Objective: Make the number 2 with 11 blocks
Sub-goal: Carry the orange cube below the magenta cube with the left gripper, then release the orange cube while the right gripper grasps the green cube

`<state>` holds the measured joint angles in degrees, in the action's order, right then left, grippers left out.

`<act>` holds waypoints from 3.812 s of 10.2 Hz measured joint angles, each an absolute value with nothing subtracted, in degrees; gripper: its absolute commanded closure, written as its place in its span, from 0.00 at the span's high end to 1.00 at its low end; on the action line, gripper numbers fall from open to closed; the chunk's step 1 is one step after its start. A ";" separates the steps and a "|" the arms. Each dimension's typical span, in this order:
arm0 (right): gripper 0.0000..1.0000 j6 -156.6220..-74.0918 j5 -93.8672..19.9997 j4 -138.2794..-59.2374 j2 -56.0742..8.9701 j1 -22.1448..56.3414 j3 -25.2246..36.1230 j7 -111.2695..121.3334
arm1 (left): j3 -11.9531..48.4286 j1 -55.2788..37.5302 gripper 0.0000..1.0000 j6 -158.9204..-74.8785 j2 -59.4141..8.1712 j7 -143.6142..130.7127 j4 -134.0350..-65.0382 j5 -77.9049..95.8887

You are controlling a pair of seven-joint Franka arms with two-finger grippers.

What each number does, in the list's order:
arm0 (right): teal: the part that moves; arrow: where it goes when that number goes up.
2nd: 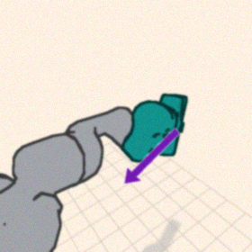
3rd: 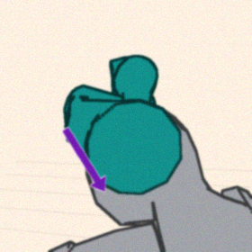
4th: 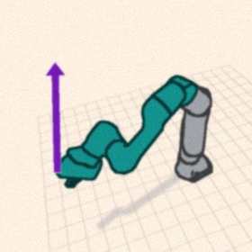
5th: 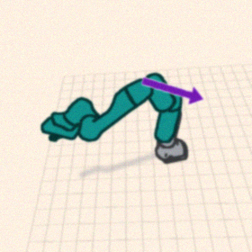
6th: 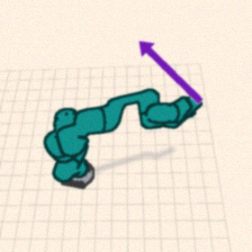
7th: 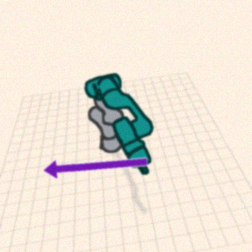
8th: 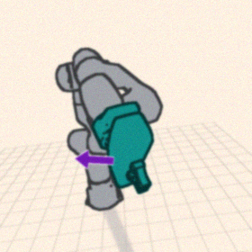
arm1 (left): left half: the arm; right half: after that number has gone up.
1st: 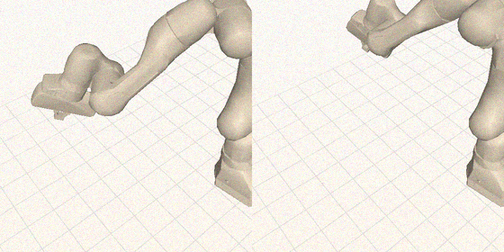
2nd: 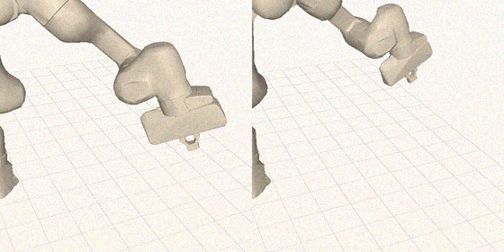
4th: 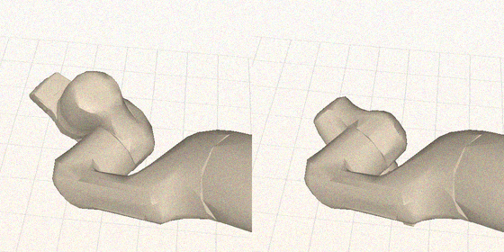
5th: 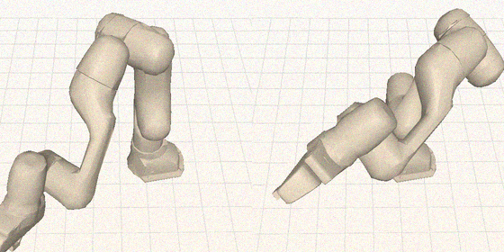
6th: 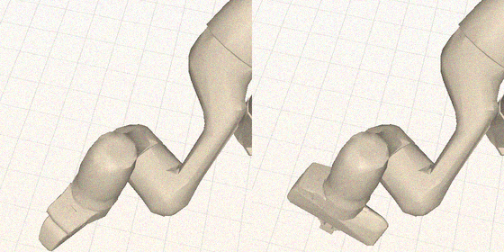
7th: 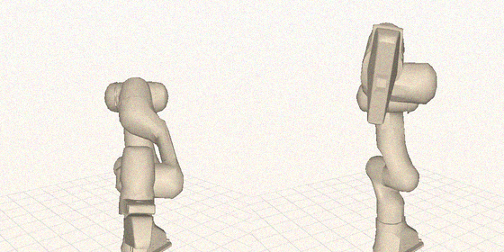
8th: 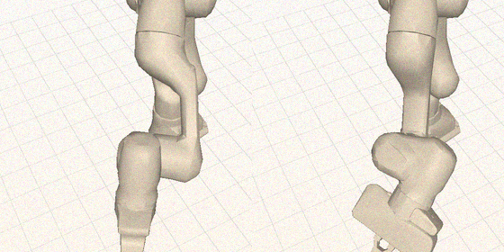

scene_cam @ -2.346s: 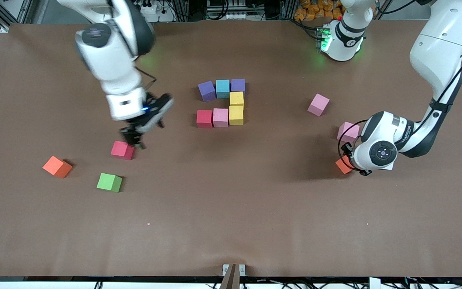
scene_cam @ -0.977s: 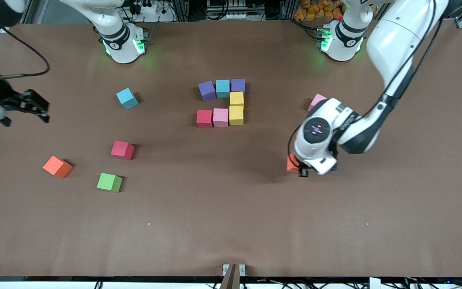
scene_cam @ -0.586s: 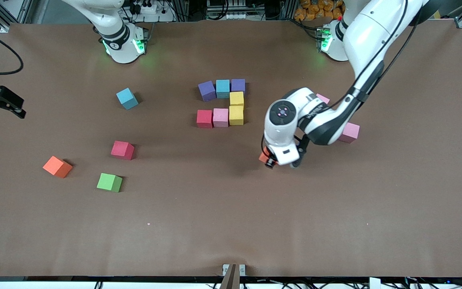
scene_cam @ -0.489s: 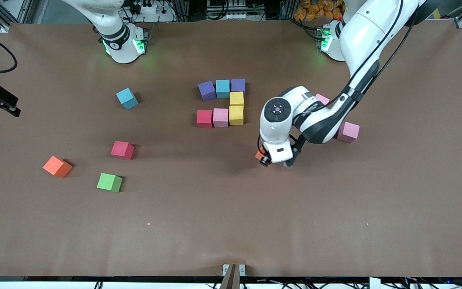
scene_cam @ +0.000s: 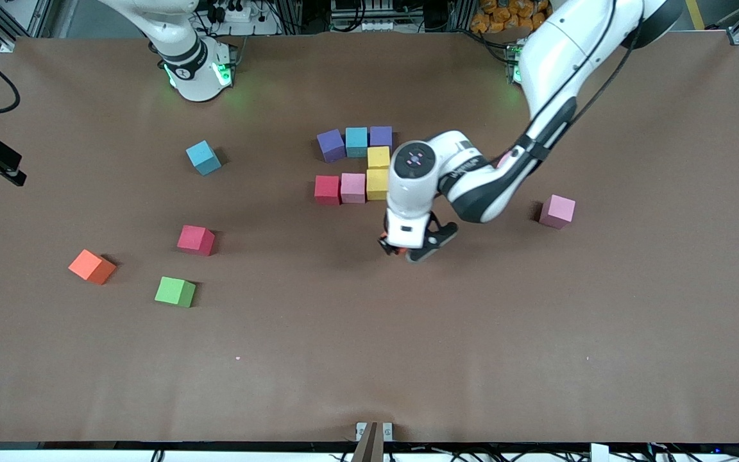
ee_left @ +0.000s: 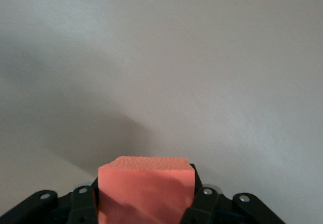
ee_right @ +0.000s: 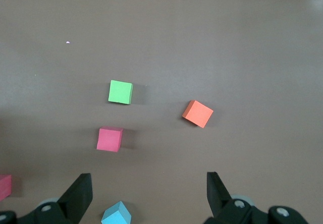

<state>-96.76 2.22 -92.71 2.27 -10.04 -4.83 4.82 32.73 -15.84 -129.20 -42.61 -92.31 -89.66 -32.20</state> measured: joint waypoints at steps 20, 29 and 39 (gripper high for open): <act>1.00 -117.52 -0.04 -103.19 -11.74 -4.90 -6.37 7.34 | 10.00 -49.77 0.29 -138.89 -56.12 -83.26 -72.19 -32.35; 1.00 -130.95 -3.93 -97.92 -29.69 -1.41 -3.31 11.88 | 9.88 -50.12 0.29 -138.41 -56.15 -82.60 -72.54 -32.35; 1.00 -137.58 3.04 -97.01 -37.90 -0.99 -2.38 -3.16 | 10.24 -50.84 0.39 -137.03 -55.48 -82.44 -73.48 -32.35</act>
